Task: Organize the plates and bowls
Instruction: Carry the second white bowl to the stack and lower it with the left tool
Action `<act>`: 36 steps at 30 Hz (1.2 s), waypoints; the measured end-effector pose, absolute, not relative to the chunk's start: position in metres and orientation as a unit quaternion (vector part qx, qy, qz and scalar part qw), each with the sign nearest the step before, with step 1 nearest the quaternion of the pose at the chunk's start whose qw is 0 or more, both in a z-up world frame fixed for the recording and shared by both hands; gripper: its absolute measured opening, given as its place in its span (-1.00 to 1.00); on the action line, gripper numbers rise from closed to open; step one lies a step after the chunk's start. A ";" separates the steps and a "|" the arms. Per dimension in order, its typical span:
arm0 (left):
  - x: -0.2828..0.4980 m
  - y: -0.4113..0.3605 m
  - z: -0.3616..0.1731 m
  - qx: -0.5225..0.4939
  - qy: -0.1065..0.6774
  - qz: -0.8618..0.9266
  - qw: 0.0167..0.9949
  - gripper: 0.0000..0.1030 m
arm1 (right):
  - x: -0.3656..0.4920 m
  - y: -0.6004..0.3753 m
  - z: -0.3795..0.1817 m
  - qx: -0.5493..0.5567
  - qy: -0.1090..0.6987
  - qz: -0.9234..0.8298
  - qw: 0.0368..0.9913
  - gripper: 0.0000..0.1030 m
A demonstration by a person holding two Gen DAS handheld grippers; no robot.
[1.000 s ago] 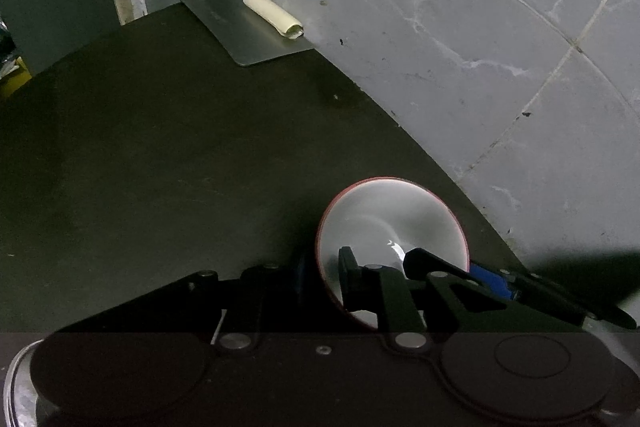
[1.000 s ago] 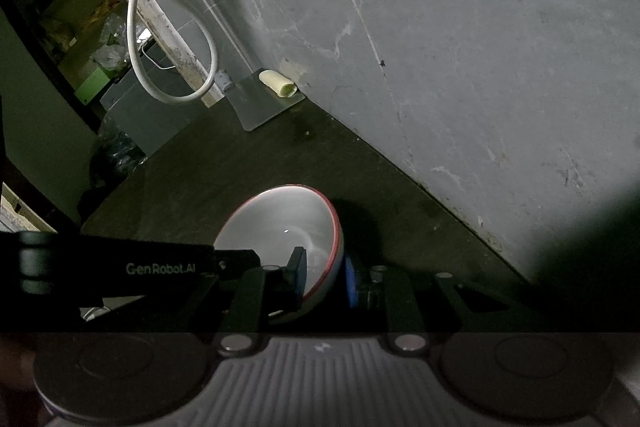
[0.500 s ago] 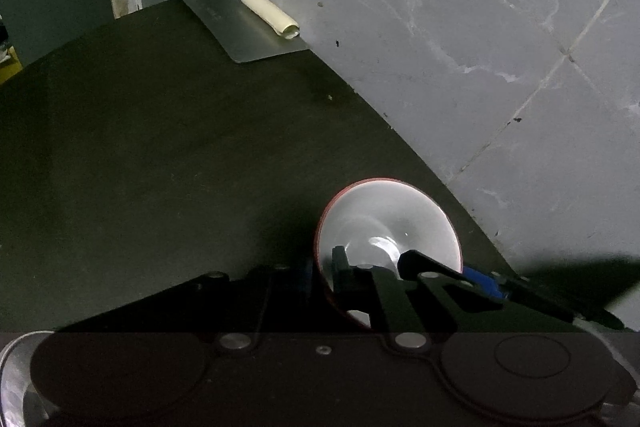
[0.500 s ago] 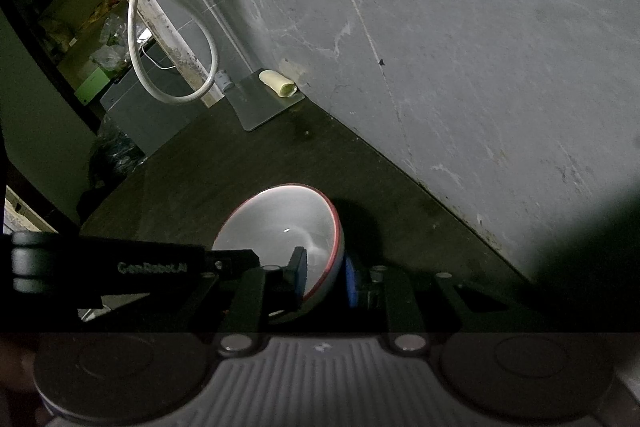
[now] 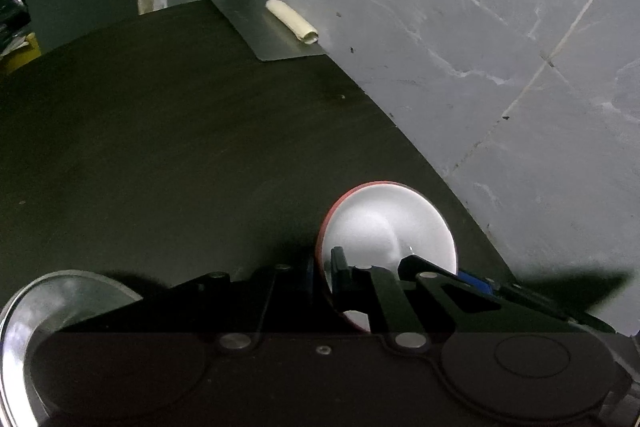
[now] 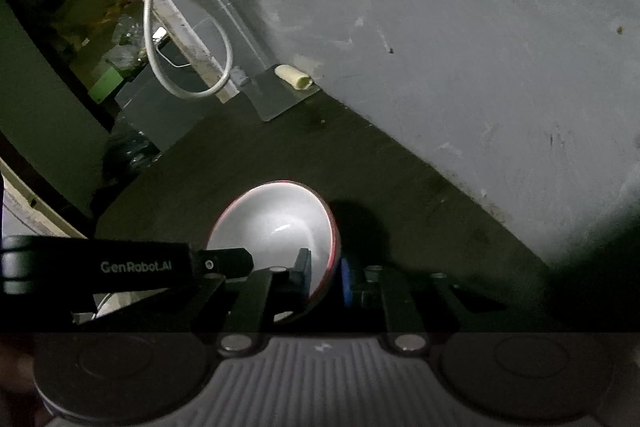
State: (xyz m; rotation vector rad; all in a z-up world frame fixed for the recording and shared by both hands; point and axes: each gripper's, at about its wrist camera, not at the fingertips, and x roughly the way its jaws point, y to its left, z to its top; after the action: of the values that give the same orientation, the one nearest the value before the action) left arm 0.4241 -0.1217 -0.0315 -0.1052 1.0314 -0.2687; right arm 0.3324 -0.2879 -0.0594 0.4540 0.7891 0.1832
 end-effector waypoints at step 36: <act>0.264 -0.028 0.022 -0.101 0.439 -0.156 0.879 -0.86 | 0.177 -0.212 0.015 0.170 0.347 0.115 0.915 -0.70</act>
State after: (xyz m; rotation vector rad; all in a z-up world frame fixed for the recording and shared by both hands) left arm 0.2640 -0.0284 0.0224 -0.2109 0.9160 -0.3251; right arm 0.1770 -0.2117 0.0148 0.3502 0.7134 0.2362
